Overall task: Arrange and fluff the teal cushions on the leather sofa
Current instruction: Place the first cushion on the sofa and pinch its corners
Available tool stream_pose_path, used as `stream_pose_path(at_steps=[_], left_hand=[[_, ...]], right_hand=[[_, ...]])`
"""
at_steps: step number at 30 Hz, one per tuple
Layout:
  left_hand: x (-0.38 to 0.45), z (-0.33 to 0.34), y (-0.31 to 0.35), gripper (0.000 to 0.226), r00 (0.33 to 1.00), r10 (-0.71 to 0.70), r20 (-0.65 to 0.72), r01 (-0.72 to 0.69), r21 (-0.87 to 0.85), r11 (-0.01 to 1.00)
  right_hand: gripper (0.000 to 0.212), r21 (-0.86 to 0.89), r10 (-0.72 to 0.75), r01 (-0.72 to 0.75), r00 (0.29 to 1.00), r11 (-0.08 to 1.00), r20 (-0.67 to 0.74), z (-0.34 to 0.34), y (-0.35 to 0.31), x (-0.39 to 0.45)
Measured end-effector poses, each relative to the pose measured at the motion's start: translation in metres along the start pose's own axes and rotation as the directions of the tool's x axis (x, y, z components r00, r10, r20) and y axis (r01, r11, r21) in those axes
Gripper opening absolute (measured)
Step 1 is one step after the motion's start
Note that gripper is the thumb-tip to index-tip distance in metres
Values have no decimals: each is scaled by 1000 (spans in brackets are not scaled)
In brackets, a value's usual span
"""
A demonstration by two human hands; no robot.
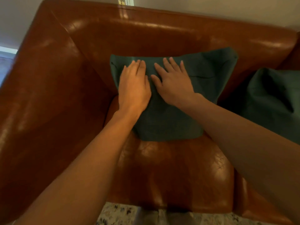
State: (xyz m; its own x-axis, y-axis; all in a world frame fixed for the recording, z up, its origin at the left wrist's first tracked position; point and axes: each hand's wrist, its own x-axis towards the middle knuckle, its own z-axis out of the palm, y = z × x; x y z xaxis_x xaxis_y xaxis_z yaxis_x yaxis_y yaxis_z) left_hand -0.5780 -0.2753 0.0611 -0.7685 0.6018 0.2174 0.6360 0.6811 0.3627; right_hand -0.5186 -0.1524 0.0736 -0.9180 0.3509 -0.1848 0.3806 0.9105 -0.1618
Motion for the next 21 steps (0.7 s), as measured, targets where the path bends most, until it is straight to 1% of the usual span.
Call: stream_pose_path(at_steps=[1,2,3,4,5,6,7,8,9,10,12,13,14,16,17,18,19,20,21], left_hand=[[-12,-6,-3,42,982,13,-190,-28,-77,997],[-29,-10,-8,38,934,-37,-355,-24,-167,986],[-44,-7,-17,36,867,-169,-469,37,-278,960],[-55,3,-28,36,787,-369,-494,141,-438,888],[-58,18,-40,37,674,-609,-419,262,-635,727],[-53,33,-51,39,546,-812,-206,345,-828,443],[-42,46,-56,40,446,-893,54,348,-930,117],[-32,58,-58,41,418,-863,284,321,-935,-152],[-23,71,-58,43,435,-791,430,333,-893,-302],[-18,81,-54,45,466,-735,493,391,-860,-329],[-26,92,-45,46,489,-690,534,482,-824,-297],[-32,99,-44,49,500,-674,544,494,-818,-295],[-40,111,-50,55,499,-649,574,514,-799,-312],[-54,137,-63,73,507,-569,647,604,-738,-301],[-59,143,-62,75,485,-572,661,633,-717,-292],[-61,152,-59,71,439,-622,648,608,-724,-326],[-62,164,-55,64,340,-687,642,595,-712,-372],[-63,164,-46,57,268,-737,620,610,-702,-368],[-67,172,-41,51,227,-756,613,641,-679,-359]], right_hand=[[59,-10,7,-7,1000,1000,-12,1,5,3],[58,-16,6,-6,1000,1000,-25,0,9,5],[59,-16,0,-1,999,1000,-39,0,12,7],[59,-10,-7,7,999,1000,-49,1,13,9],[60,-3,-11,11,998,1000,-58,2,12,11],[60,3,-10,10,998,1000,-69,4,12,13],[60,9,-6,6,997,1000,-82,5,13,13],[60,13,-3,4,996,1000,-94,6,14,13],[60,16,0,2,994,1000,-105,8,15,13],[60,18,3,-1,993,1000,-117,9,17,14],[60,23,5,-2,991,1000,-135,12,20,16],[60,25,5,-1,990,1000,-140,14,21,17],[60,28,4,0,989,1000,-145,16,22,17],[60,32,4,1,988,999,-156,20,23,16],[60,35,7,-1,987,999,-160,22,24,15],[60,43,10,-3,987,999,-161,23,24,14],[59,55,12,-3,987,999,-162,23,25,14],[59,66,13,-2,986,998,-163,22,25,14],[59,75,15,-3,986,997,-164,22,25,14]])
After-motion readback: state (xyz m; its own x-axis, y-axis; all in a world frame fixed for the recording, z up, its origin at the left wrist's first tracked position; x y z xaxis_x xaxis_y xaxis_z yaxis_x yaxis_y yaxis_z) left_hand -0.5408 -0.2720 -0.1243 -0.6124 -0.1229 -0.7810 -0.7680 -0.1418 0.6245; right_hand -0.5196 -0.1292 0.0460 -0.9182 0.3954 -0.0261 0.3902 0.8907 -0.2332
